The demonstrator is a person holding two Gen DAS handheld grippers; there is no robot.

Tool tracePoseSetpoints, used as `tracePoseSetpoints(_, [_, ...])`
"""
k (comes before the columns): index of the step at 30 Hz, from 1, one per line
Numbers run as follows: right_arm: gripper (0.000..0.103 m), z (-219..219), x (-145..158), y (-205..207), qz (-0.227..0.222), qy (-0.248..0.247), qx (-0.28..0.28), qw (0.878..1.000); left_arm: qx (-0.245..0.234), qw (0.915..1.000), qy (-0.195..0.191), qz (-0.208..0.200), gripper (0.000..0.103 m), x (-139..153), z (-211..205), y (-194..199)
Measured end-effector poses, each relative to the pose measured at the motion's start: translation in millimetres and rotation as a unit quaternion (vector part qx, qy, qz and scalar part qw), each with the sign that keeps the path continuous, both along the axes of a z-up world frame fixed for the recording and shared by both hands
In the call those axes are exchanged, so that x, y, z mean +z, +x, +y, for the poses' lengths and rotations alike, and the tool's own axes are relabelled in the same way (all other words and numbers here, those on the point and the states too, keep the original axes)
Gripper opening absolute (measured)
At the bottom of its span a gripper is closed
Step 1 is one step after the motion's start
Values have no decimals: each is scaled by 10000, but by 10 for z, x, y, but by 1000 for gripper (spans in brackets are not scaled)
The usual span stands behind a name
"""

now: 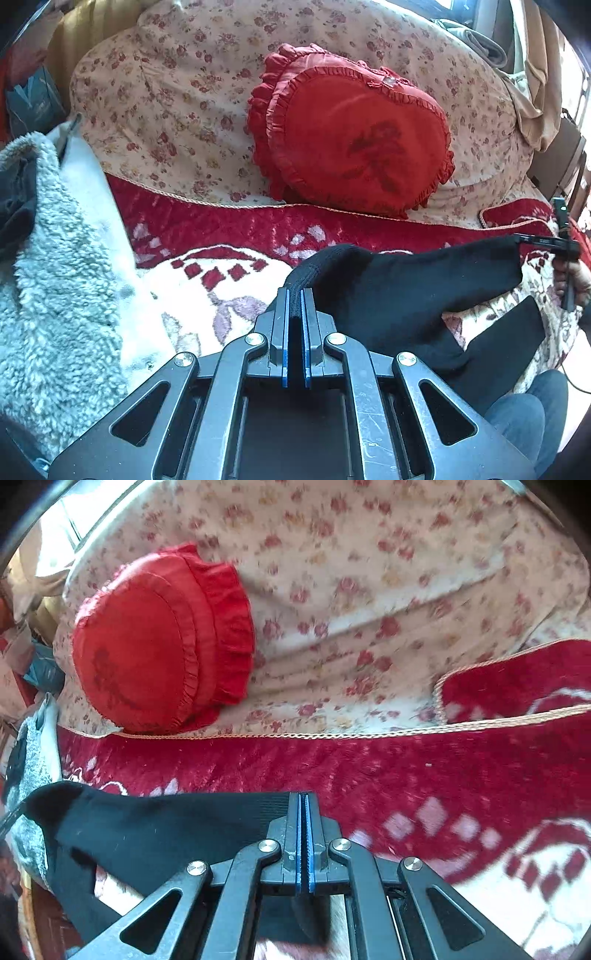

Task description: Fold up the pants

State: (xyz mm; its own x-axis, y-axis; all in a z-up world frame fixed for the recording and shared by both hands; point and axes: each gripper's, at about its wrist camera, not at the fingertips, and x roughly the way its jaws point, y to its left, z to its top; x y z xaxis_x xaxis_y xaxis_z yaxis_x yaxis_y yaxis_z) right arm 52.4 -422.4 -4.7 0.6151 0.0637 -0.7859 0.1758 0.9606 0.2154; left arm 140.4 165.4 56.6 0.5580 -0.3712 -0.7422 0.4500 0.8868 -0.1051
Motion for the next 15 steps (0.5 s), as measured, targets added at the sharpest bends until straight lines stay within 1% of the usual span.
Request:
tracePoseSetpoints(3, [1,78,46,-231,-94,-205,109,9997,138,9999,-22,-90,4,17,108,-114])
tracePoseSetpoints(5, [1,112,72,-392,-234,-246,142,9993,246,9996,-68,-156,4,18,229,-265])
tracePoseSetpoints(8, [1,177,95,-721,-503,-354,204,9979,315,9994,-88,-146,4,-31,392,-479])
tracePoseSetpoints(12, [1,325,75,-1186,-798,-491,366,9949,403,9990,-170,-102,4,-188,616,-786])
tracePoseSetpoints(14, [1,390,27,-1435,-872,-546,459,9936,427,9988,-244,49,4,-330,706,-914])
tracePoseSetpoints(15, [1,428,-6,-1541,-862,-627,501,9930,365,9988,-282,166,4,-441,753,-994])
